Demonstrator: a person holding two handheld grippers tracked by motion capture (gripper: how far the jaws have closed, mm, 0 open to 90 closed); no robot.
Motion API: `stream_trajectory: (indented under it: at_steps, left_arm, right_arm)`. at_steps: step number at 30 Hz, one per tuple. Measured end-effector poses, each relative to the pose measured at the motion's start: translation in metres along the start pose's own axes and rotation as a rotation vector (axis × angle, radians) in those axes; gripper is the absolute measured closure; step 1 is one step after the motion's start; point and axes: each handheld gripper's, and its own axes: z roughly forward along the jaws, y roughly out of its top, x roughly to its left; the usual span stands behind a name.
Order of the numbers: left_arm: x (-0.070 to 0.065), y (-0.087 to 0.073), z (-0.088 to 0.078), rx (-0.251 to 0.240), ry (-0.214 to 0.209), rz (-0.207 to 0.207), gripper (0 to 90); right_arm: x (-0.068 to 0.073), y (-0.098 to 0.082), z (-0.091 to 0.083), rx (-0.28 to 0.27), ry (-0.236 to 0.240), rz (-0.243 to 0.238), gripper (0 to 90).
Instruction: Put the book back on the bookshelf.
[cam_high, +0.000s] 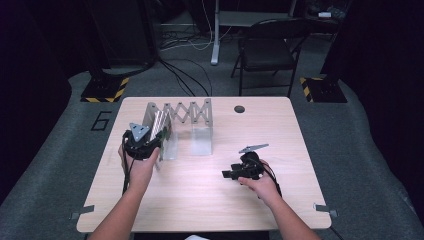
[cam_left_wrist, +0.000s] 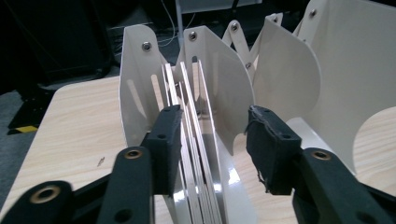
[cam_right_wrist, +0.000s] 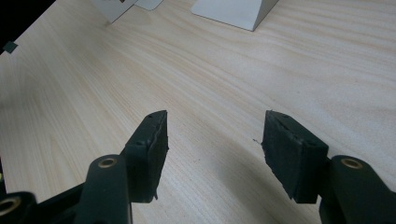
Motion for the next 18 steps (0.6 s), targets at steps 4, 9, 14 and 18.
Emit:
stream_trajectory:
  at_steps: [4, 9, 14, 18]
  left_arm:
    - [0.001, 0.001, -0.004, -0.013, -0.015, -0.004, 48.4]
    - [0.000, 0.002, -0.010, -0.022, -0.034, -0.004, 46.2]
    - [-0.001, 0.003, -0.015, -0.008, -0.056, 0.002, 44.2]
    - [-0.004, 0.003, -0.020, 0.010, -0.089, 0.011, 43.2]
  right_arm:
    - [-0.001, -0.001, 0.000, 0.002, -0.001, 0.000, 40.2]
    - [-0.001, -0.001, -0.001, -0.001, -0.003, 0.000, 40.1]
    - [0.000, -0.001, 0.000, 0.005, -0.001, 0.008, 40.1]
    - [0.000, -0.001, 0.000, 0.005, -0.004, 0.005, 40.0]
